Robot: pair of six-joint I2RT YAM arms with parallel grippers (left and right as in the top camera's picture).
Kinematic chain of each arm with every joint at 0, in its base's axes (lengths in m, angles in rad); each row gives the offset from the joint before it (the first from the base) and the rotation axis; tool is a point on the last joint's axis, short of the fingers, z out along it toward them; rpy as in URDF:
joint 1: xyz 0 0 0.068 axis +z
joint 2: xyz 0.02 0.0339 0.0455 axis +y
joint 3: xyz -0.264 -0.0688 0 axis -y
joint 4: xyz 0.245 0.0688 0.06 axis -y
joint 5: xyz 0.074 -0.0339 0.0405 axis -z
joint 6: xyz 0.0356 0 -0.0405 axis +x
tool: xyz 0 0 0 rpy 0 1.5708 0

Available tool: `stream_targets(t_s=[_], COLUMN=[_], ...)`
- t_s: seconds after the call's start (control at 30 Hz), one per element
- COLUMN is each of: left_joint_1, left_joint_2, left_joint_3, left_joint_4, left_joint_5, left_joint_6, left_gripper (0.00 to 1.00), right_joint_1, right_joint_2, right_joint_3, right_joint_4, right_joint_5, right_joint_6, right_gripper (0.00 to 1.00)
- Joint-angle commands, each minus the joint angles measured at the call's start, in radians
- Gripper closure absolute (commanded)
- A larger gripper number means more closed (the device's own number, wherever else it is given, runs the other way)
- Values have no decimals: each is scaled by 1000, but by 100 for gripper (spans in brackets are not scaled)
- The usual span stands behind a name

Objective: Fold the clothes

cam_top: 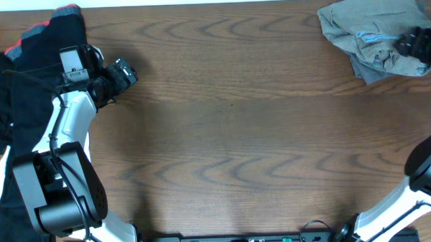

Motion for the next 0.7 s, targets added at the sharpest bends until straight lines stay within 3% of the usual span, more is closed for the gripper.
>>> stream_targets(t_s=[0.0, 0.2, 0.4, 0.67], left_joint_1=[4, 4, 4, 3], left_joint_2=[-4, -3, -3, -3], left_joint_3=[18, 18, 18, 18], left_joint_4=[-5, -4, -4, -5], left_joint_5=[-2, -2, -2, -2], left_joint_6=[-13, -13, -13, -13], left_gripper=[4, 4, 4, 4], right_joint_1=[-71, -148, -156, -117], right_joint_2=[42, 46, 46, 47], right_joint_3=[-19, -68, -190, -327], right_joint_4=[-5, 57, 286, 546], right_joint_5=[31, 58, -19, -38], right_joint_6=[223, 253, 207, 279], right_gripper=[23, 27, 33, 35])
